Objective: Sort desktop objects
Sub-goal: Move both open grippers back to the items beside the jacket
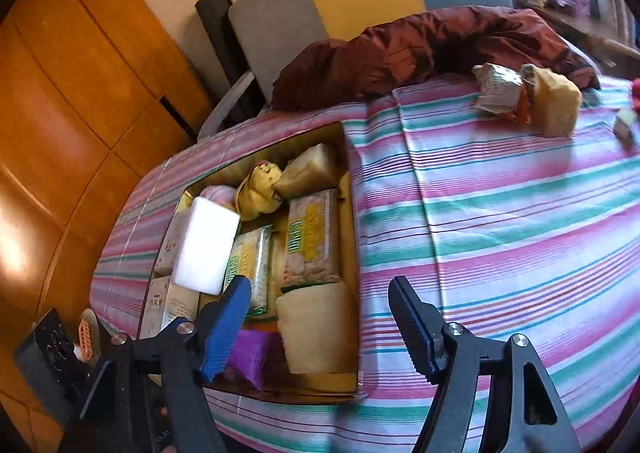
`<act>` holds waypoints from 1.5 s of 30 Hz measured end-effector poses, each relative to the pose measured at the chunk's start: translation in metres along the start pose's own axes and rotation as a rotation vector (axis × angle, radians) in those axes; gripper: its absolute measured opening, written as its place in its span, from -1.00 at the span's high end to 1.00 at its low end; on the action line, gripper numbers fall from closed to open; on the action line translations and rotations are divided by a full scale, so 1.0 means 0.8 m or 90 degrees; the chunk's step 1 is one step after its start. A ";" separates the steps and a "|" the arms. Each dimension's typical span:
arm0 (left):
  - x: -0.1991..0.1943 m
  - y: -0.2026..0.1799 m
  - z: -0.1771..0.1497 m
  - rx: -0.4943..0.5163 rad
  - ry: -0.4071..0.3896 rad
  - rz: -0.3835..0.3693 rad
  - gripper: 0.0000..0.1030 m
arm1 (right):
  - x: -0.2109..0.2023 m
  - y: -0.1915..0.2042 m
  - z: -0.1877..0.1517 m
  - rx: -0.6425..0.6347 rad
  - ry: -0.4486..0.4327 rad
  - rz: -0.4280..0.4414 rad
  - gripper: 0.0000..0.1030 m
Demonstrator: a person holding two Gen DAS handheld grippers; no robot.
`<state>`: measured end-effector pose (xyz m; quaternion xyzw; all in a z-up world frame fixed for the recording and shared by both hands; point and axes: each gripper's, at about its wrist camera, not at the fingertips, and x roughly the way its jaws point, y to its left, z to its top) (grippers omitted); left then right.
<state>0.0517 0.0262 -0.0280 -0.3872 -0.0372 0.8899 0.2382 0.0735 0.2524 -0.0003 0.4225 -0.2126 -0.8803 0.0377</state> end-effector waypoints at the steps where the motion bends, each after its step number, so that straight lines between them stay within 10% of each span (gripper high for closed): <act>1: -0.001 -0.003 0.002 0.002 0.000 0.003 -0.14 | -0.002 -0.005 0.000 0.005 -0.003 0.000 -0.40; 16: 0.034 -0.082 0.035 0.050 0.023 -0.023 -0.17 | -0.003 -0.126 0.038 0.036 0.007 -0.086 -0.39; 31: 0.062 -0.149 0.057 0.102 0.049 -0.023 -0.17 | 0.028 -0.282 0.255 0.079 -0.080 -0.292 -0.13; 43: 0.089 -0.173 0.076 0.113 0.046 -0.039 -0.17 | -0.020 -0.304 0.174 -0.003 0.018 -0.294 -0.32; 45: 0.098 -0.178 0.080 0.108 0.047 -0.036 -0.17 | -0.037 -0.307 0.167 -0.012 -0.007 -0.272 -0.62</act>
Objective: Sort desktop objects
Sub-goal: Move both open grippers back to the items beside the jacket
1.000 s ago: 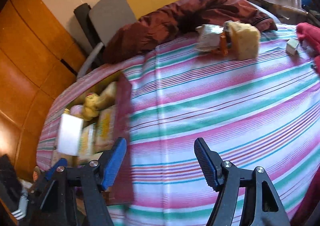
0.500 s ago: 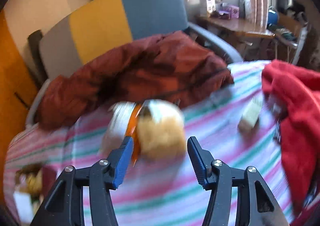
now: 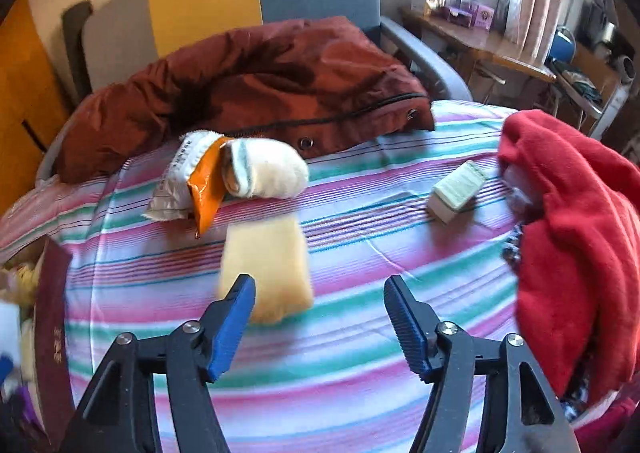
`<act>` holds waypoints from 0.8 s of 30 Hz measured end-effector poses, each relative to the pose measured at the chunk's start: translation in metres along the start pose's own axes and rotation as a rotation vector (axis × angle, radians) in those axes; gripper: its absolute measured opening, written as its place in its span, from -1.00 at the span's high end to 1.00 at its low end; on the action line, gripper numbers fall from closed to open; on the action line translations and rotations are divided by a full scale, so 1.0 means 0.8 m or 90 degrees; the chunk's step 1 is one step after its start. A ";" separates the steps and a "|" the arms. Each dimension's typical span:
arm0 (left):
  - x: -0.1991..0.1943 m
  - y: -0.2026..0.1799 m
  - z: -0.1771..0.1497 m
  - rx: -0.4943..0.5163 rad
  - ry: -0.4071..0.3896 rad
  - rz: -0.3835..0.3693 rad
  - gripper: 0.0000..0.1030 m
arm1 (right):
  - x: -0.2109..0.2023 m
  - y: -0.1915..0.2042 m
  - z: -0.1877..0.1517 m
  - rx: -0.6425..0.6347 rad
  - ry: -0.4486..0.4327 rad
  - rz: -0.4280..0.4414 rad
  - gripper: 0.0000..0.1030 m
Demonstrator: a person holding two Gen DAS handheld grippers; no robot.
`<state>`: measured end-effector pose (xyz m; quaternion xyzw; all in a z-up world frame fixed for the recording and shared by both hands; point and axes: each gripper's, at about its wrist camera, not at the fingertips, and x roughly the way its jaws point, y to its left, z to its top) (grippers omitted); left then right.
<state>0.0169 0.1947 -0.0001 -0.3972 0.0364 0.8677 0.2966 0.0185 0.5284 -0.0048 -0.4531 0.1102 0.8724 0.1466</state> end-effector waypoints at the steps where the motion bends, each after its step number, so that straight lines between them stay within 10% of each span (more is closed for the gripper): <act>1: 0.005 -0.003 0.003 -0.002 0.005 0.002 -0.17 | -0.003 -0.001 0.000 -0.006 -0.011 0.012 -0.74; 10: 0.046 -0.029 0.041 0.043 0.030 0.026 -0.29 | 0.067 0.028 -0.001 -0.090 0.008 0.049 -0.87; 15: 0.092 -0.045 0.074 0.074 0.045 0.033 -0.34 | 0.100 0.028 -0.010 -0.090 0.067 0.079 -0.11; 24: 0.212 -0.061 0.146 0.034 0.121 -0.058 -0.40 | 0.095 -0.015 -0.003 -0.036 0.100 0.007 -0.07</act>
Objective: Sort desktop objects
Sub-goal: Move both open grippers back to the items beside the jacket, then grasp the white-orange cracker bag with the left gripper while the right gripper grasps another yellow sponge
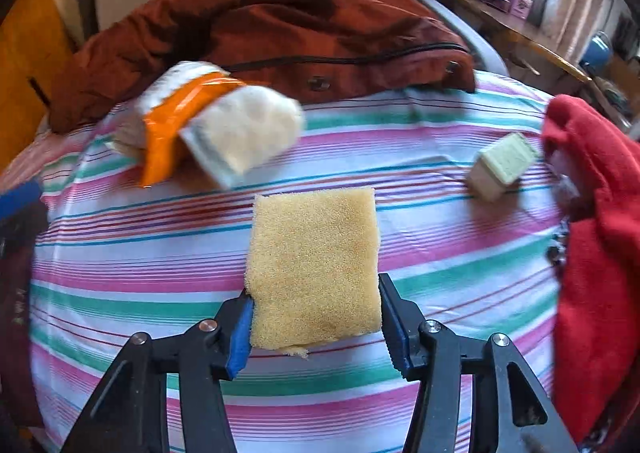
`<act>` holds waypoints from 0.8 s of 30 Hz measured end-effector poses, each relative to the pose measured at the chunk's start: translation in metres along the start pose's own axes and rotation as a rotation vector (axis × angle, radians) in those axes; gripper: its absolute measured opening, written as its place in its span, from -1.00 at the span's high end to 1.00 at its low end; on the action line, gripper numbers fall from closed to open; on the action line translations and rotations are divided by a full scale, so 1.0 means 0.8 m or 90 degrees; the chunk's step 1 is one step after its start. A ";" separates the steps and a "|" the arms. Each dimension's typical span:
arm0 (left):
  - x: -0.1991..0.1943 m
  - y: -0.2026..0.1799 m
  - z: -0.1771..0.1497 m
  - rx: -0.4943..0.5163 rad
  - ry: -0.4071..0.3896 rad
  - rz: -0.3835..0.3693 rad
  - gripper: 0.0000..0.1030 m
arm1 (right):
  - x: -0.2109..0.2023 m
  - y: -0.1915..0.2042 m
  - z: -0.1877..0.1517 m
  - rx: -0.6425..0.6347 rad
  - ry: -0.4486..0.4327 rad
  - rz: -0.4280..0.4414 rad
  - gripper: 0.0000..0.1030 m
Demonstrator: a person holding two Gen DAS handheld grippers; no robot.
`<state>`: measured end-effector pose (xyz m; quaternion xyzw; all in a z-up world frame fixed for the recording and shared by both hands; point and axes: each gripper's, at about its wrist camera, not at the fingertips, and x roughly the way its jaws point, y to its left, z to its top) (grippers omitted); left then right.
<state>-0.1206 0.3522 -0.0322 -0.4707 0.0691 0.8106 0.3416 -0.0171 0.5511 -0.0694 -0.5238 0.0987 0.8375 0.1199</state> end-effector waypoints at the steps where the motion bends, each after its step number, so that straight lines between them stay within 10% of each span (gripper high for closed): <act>1: 0.009 0.000 0.011 -0.009 0.002 -0.002 -0.43 | 0.002 -0.005 0.001 0.013 0.005 0.010 -0.07; 14: 0.097 -0.054 0.076 0.146 0.039 0.107 -0.58 | 0.009 -0.021 0.010 0.063 0.020 0.053 -0.12; 24: 0.102 -0.039 0.046 0.143 0.020 0.103 -0.17 | 0.012 -0.020 0.016 0.063 0.020 0.053 -0.12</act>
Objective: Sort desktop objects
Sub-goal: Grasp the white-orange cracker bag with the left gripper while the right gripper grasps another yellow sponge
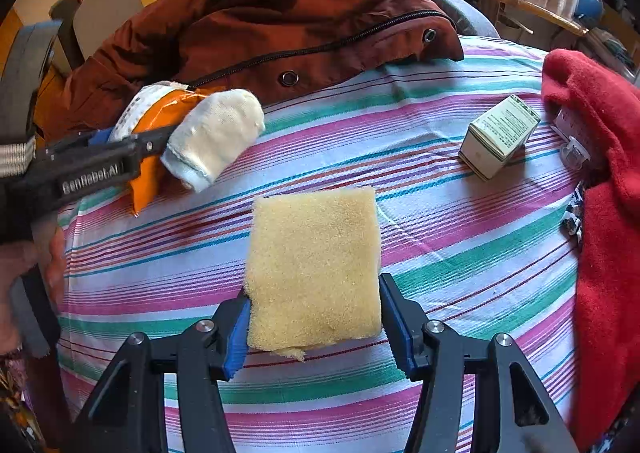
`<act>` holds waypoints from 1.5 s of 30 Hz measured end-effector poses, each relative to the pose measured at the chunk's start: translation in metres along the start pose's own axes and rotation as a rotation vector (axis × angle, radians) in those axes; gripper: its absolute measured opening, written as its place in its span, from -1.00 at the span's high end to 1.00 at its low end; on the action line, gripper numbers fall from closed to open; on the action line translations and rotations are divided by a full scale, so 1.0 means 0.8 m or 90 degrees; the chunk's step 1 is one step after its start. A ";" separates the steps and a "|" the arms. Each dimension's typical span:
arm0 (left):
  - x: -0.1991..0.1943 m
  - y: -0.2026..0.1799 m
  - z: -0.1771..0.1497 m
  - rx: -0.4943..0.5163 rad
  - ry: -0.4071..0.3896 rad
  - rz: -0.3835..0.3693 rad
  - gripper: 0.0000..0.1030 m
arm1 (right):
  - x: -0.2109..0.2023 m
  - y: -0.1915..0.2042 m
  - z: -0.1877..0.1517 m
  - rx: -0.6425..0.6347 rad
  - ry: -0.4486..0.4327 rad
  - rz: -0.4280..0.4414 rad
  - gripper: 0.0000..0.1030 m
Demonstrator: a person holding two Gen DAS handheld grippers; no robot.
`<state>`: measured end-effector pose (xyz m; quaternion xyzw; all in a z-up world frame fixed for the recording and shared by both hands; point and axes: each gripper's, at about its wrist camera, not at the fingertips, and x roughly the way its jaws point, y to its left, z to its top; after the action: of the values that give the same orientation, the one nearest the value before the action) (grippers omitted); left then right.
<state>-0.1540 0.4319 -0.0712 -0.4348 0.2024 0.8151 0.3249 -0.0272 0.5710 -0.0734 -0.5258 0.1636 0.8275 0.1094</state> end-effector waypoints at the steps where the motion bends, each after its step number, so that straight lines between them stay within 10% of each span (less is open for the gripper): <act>1: -0.003 -0.002 -0.007 0.005 -0.007 0.002 -0.17 | 0.000 0.000 0.001 0.000 0.000 0.000 -0.12; 21: -0.070 -0.011 -0.138 -0.072 -0.041 0.026 -0.07 | 0.007 0.012 0.009 -0.019 -0.011 -0.012 -0.13; 45: -0.091 -0.026 -0.175 -0.098 -0.066 0.070 -0.06 | -0.021 0.073 -0.006 -0.099 -0.110 -0.005 -0.08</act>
<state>-0.0282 0.3352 -0.0865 -0.4037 0.1456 0.8663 0.2556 -0.0368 0.5155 -0.0513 -0.4601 0.0870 0.8794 0.0856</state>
